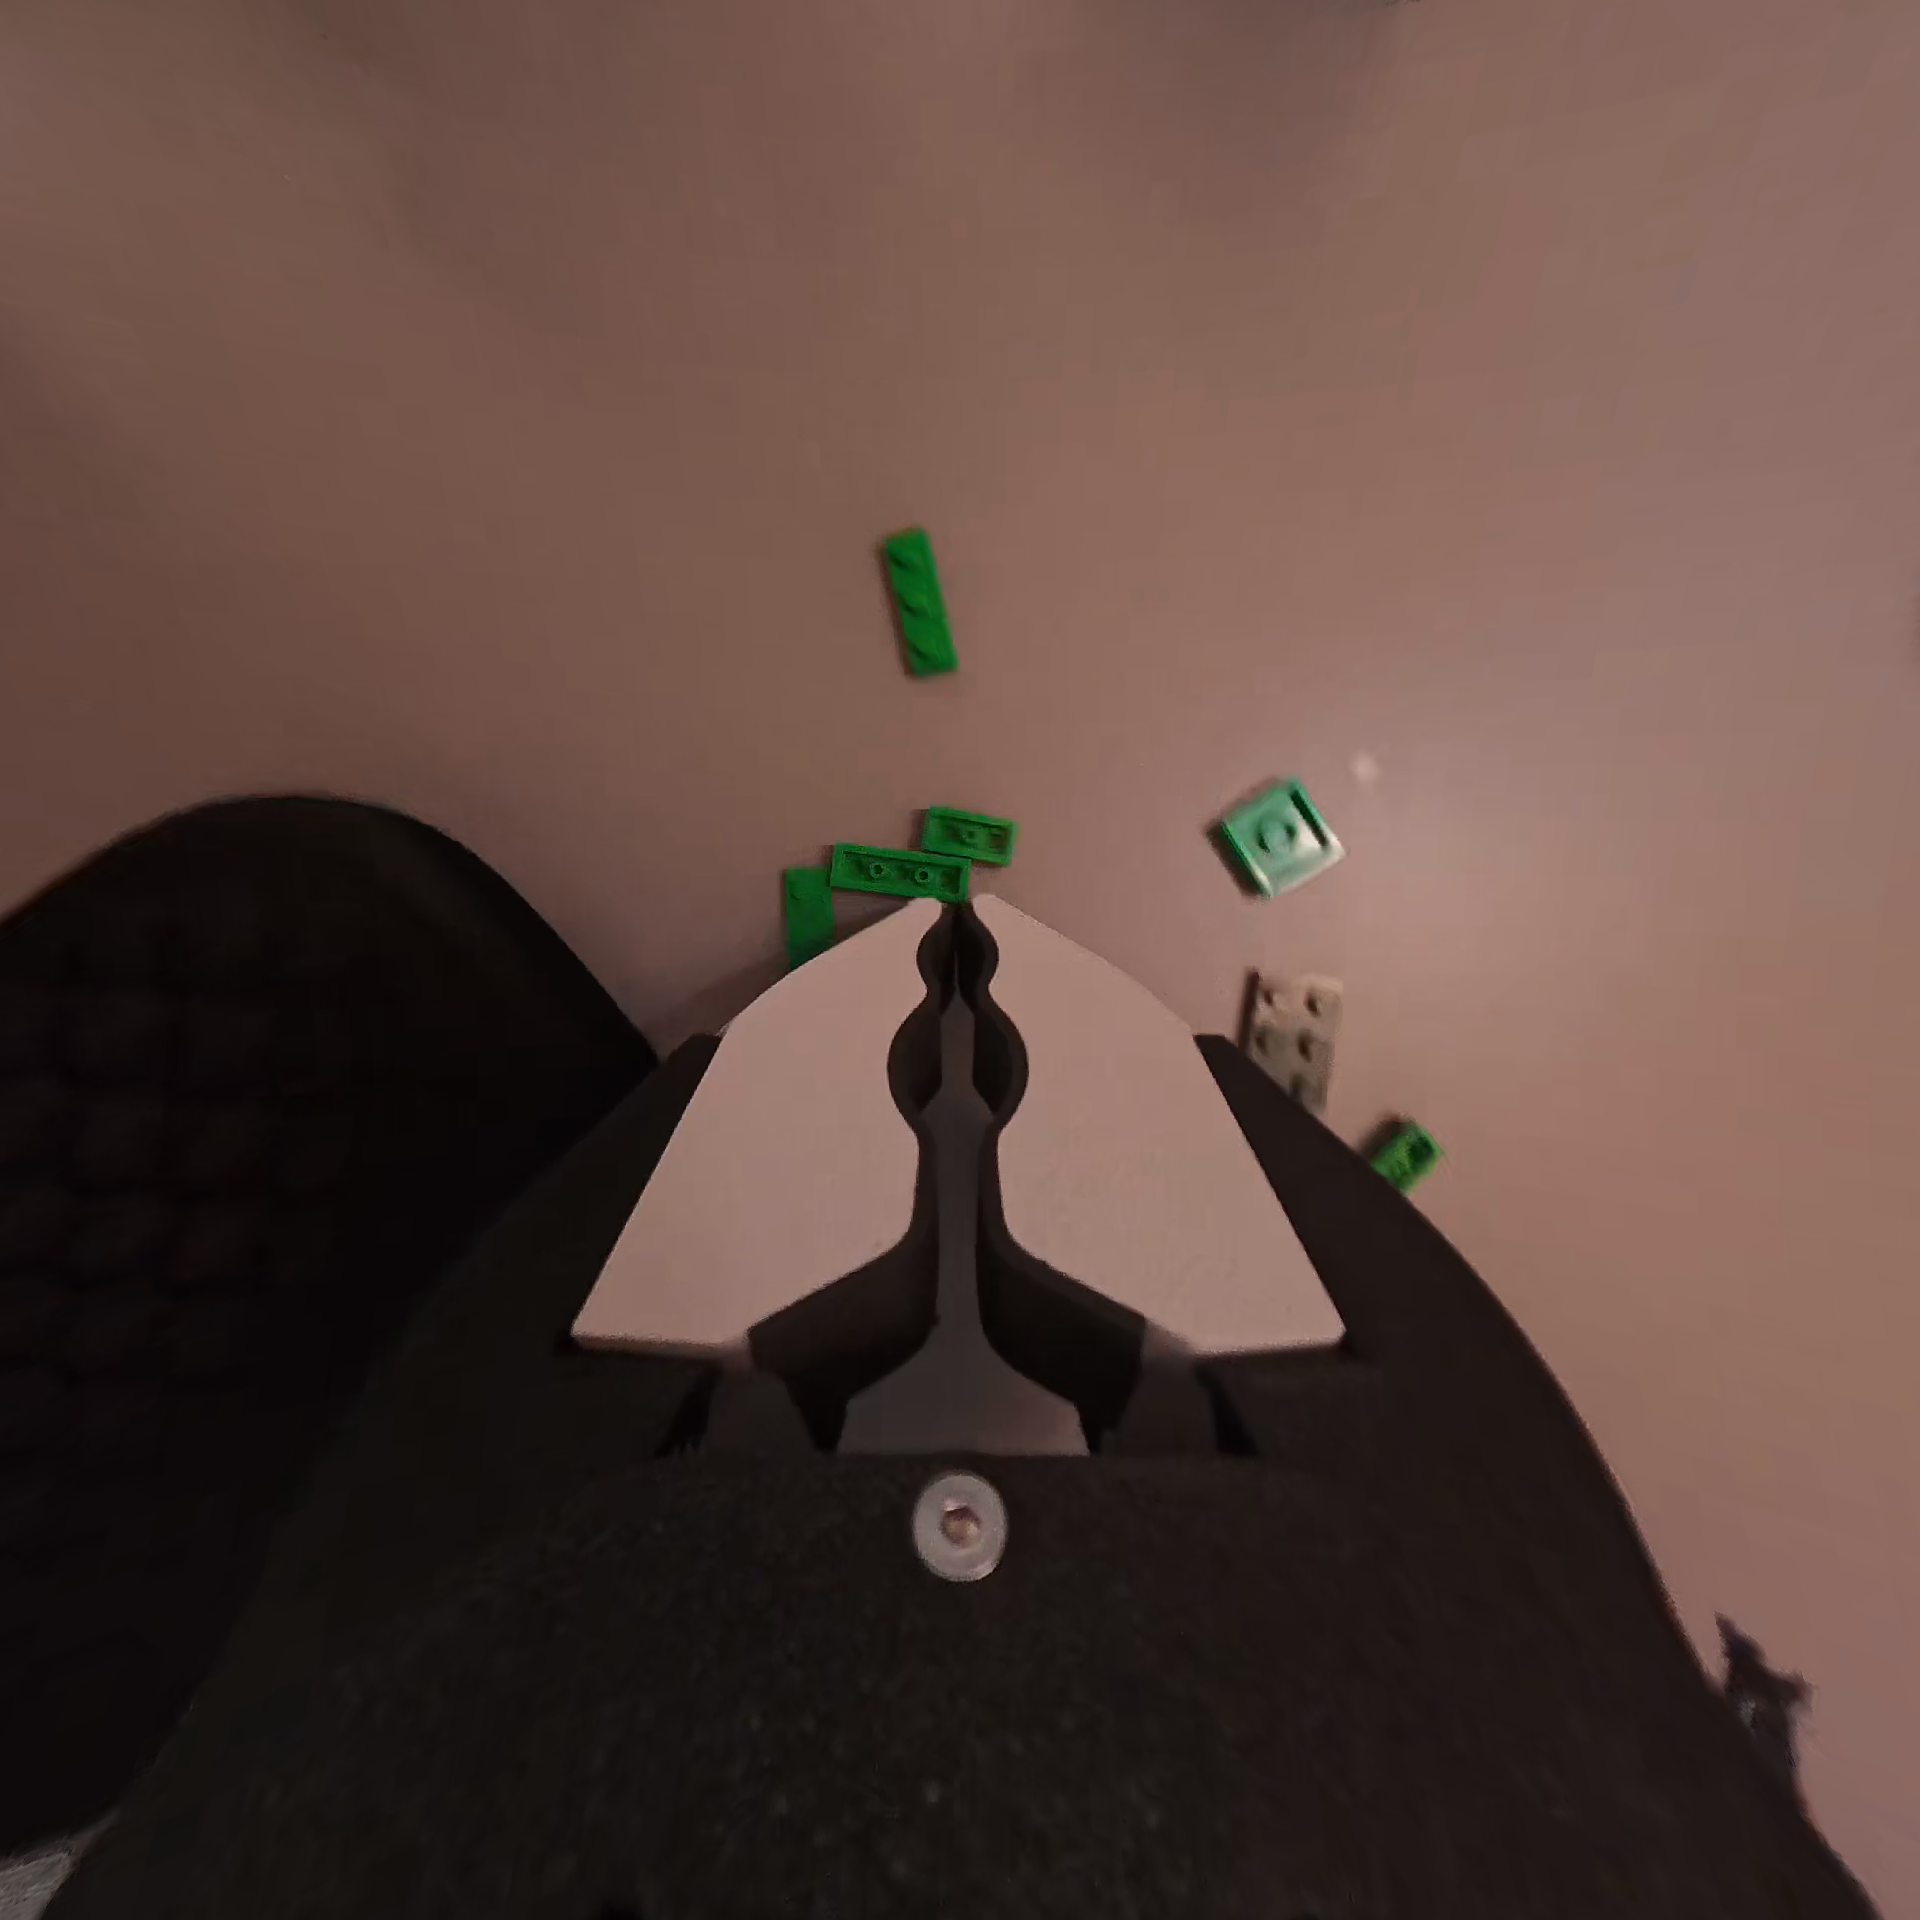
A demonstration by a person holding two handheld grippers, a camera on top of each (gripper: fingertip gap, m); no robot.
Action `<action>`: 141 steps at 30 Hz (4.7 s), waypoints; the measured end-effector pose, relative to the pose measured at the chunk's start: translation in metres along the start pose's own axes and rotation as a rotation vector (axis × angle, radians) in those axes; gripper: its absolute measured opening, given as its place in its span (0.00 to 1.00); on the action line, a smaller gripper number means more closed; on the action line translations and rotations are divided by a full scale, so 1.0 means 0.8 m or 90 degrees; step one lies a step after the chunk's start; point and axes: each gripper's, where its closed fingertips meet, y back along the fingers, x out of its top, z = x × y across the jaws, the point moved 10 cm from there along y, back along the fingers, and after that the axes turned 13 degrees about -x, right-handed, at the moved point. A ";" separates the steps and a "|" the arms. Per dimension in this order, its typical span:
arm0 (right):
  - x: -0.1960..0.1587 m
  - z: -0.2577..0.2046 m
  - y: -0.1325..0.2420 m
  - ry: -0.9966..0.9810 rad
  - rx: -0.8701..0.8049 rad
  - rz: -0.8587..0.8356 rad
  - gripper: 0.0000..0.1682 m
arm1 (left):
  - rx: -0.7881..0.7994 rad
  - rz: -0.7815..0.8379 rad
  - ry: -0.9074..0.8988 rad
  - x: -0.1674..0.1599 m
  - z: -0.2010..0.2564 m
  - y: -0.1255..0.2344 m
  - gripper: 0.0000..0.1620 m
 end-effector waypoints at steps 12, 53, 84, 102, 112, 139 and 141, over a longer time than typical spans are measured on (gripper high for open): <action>0.017 -0.004 0.015 -0.005 0.041 -0.003 0.28 | -0.001 0.009 0.009 -0.011 0.003 0.003 0.08; 0.049 -0.049 0.056 0.179 -0.121 0.111 0.12 | -0.054 0.188 0.146 0.003 0.000 0.073 0.04; 0.067 -0.072 0.040 0.102 -0.022 0.235 0.09 | 0.157 -0.053 0.233 -0.105 -0.066 0.198 0.10; 0.160 -0.163 0.034 0.327 -0.138 0.387 0.10 | -0.390 0.318 0.372 0.028 0.025 0.018 0.11; 0.098 -0.095 0.045 0.181 -0.131 0.247 0.17 | 0.055 0.140 0.237 -0.023 -0.031 0.123 0.10; 0.057 -0.002 -0.029 0.078 0.117 -0.025 0.19 | 0.255 -0.028 0.213 -0.068 -0.054 0.170 0.14; 0.057 -0.003 -0.029 0.103 0.113 -0.023 0.19 | 0.237 -0.012 0.190 -0.054 -0.045 0.160 0.13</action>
